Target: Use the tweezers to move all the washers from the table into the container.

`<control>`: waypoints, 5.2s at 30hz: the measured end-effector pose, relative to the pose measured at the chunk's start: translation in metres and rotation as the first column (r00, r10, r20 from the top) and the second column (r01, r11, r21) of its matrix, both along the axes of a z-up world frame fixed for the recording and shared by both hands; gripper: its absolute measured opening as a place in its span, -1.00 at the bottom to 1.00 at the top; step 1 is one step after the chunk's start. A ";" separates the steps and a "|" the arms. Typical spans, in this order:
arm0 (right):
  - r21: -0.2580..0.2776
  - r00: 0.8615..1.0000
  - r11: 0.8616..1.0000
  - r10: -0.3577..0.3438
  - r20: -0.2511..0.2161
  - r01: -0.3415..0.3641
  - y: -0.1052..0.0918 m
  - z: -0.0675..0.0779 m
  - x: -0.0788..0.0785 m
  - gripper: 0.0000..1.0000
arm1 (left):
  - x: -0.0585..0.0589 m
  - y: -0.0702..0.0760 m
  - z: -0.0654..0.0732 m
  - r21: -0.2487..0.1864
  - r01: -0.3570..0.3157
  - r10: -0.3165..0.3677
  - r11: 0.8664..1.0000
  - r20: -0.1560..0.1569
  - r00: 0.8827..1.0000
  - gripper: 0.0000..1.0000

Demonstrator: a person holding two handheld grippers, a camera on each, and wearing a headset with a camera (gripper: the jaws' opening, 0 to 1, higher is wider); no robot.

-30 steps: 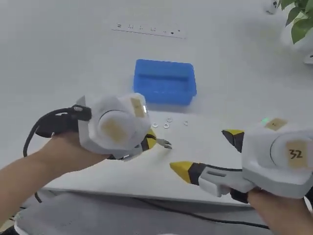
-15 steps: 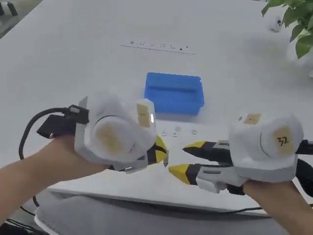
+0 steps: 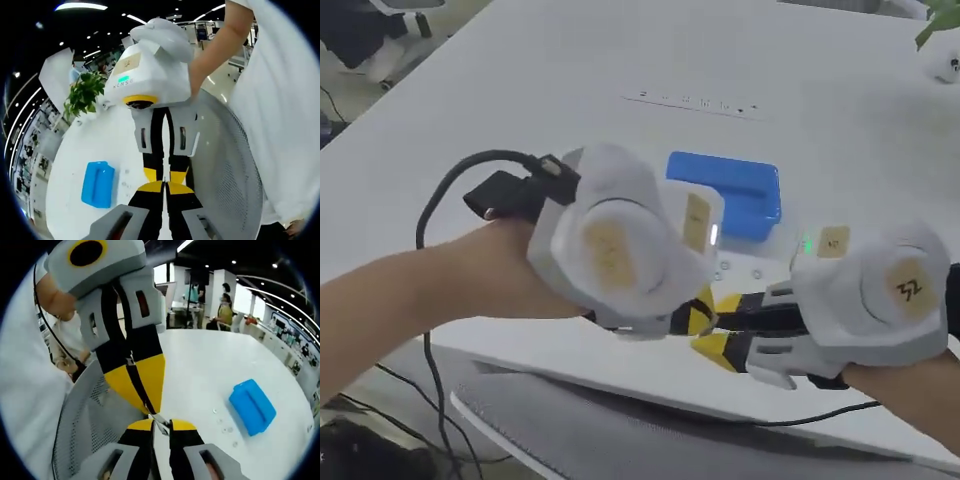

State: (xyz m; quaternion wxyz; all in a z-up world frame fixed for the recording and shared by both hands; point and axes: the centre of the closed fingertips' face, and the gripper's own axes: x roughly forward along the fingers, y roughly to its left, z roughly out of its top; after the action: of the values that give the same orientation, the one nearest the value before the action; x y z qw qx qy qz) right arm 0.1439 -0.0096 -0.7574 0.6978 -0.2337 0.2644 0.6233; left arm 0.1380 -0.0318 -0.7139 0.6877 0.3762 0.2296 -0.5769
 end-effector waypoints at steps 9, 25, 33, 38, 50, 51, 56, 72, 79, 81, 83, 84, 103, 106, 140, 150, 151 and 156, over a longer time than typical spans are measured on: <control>0.005 1.000 1.000 -0.017 -0.005 0.017 0.001 -0.003 0.000 -0.93 | 0.006 0.002 -0.002 -0.133 -0.139 0.143 0.981 0.017 0.990 -1.00; 0.156 0.975 0.965 -0.200 -0.100 0.213 0.012 0.008 0.070 -0.96 | 0.049 0.076 -0.011 -0.438 -0.735 0.743 0.517 -0.196 0.640 -0.09; 0.275 0.933 0.893 -0.328 -0.148 0.357 0.019 0.005 0.123 -0.96 | 0.064 0.113 -0.027 -0.446 -0.813 0.879 0.373 -0.111 0.464 0.42; 0.311 0.918 0.864 -0.368 -0.149 0.397 0.023 0.000 0.144 -0.95 | 0.068 0.114 -0.026 -0.483 -0.808 0.899 0.338 -0.089 0.430 0.65; 0.309 0.917 0.864 -0.370 -0.146 0.398 0.041 -0.037 0.177 -0.95 | 0.077 0.127 -0.047 -0.433 -0.858 0.939 0.275 -0.072 0.337 0.81; 0.310 0.918 0.864 -0.368 -0.148 0.396 0.043 -0.040 0.178 -0.95 | 0.077 0.126 -0.049 -0.426 -0.860 0.938 0.281 -0.067 0.339 0.81; 0.303 0.909 0.857 -0.391 -0.144 0.416 0.044 -0.052 0.185 -0.94 | 0.076 0.128 -0.062 -0.363 -0.884 0.942 0.295 -0.047 0.333 0.86; 0.280 0.909 0.865 -0.398 -0.125 0.417 0.042 -0.061 0.174 -0.94 | 0.074 0.129 -0.068 -0.324 -0.891 0.938 0.318 -0.028 0.345 0.84; 0.226 0.924 0.897 -0.382 -0.036 0.379 0.040 -0.064 0.169 -0.95 | 0.073 0.131 -0.069 -0.317 -0.894 0.940 0.316 -0.021 0.340 0.84; 0.221 0.927 0.901 -0.373 -0.045 0.373 0.041 -0.064 0.171 -0.95 | 0.073 0.131 -0.069 -0.314 -0.896 0.941 0.314 -0.024 0.339 0.85; 0.202 0.930 0.909 -0.368 -0.022 0.365 0.040 -0.064 0.171 -0.96 | 0.074 0.130 -0.069 -0.319 -0.893 0.939 0.316 -0.027 0.343 0.87; 0.195 0.931 0.912 -0.364 -0.015 0.360 0.040 -0.064 0.171 -0.96 | 0.074 0.129 -0.068 -0.320 -0.893 0.939 0.317 -0.029 0.344 0.88; 0.149 0.938 0.927 -0.347 -0.011 0.345 0.034 -0.046 0.165 -0.98 | 0.075 0.127 -0.071 -0.317 -0.894 0.936 0.315 -0.053 0.349 0.98; 0.143 0.942 0.932 -0.336 0.004 0.332 0.033 -0.041 0.166 -0.97 | 0.075 0.126 -0.072 -0.313 -0.894 0.934 0.320 -0.052 0.352 0.98; 0.221 0.935 0.914 -0.353 0.018 0.341 0.040 0.013 0.204 -0.97 | 0.075 0.130 -0.072 -0.317 -0.895 0.939 0.315 -0.036 0.343 0.95; 0.241 0.912 0.891 -0.408 0.054 0.384 0.044 0.010 0.227 -0.97 | 0.074 0.130 -0.072 -0.316 -0.898 0.940 0.307 -0.045 0.337 0.95; 0.242 0.903 0.884 -0.425 0.062 0.399 0.043 0.008 0.231 -0.97 | 0.074 0.129 -0.072 -0.318 -0.897 0.940 0.307 -0.047 0.338 0.95; 0.244 0.893 0.875 -0.445 0.069 0.417 0.048 -0.002 0.237 -0.97 | 0.074 0.129 -0.072 -0.314 -0.897 0.939 0.311 -0.044 0.341 0.98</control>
State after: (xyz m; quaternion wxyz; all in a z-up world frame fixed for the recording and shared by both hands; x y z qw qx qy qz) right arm 0.3809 0.0387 -0.7591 0.8559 -0.1269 0.1949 0.4620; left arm 0.2124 0.0973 -0.7862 0.9536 0.1167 0.2663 -0.0787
